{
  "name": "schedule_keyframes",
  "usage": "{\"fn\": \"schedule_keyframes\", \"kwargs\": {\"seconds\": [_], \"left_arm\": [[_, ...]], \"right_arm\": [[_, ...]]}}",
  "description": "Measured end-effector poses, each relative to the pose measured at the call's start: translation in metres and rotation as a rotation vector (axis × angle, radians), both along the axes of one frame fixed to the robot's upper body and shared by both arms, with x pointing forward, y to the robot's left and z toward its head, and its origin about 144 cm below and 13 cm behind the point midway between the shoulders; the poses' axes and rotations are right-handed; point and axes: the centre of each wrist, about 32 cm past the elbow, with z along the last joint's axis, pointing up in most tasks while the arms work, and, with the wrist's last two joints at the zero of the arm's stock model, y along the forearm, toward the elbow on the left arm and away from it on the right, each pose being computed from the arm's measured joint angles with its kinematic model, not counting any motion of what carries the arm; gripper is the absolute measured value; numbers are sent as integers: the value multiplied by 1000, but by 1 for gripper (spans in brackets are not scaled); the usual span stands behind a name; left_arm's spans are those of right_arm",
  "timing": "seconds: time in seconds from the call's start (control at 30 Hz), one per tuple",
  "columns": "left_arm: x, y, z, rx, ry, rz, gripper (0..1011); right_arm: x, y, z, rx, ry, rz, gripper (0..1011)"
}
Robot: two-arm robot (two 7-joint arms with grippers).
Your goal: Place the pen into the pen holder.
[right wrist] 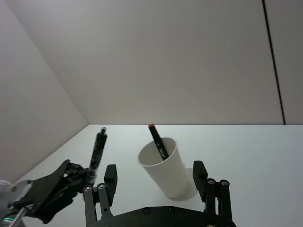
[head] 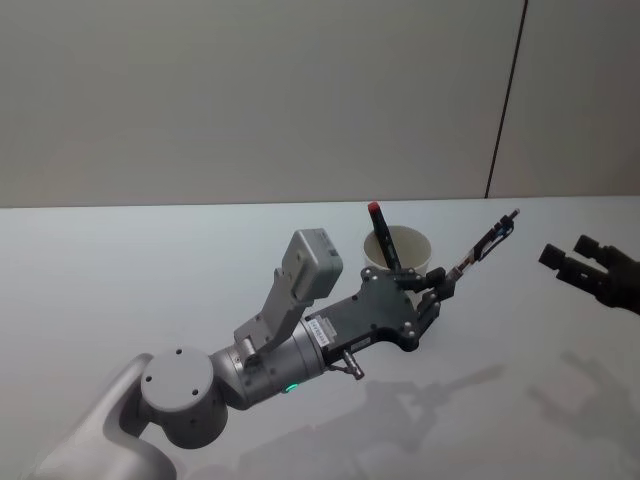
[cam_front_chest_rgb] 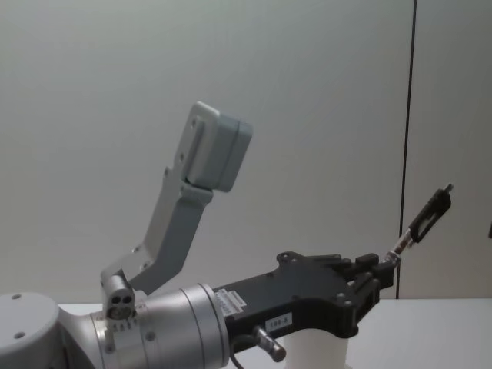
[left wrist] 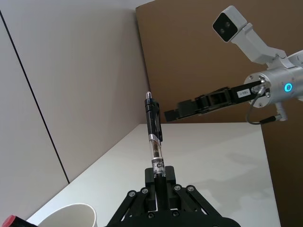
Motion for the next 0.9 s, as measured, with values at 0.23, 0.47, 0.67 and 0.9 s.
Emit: {"fn": "schedule_keyframes", "kwargs": {"seconds": [0.23,0.47,0.67,0.9], "left_arm": [[0,0,0,0,0,0,136],[0,0,0,0,0,0,136],[0,0,0,0,0,0,136],[0,0,0,0,0,0,136]], "right_arm": [[-6,1,-1,49,5,53,1001],[-11,8,-1,92,7,86,1001],[-14,17,-1,121,11,94,1001],[-15,30,0,147,32,80,1001]]}}
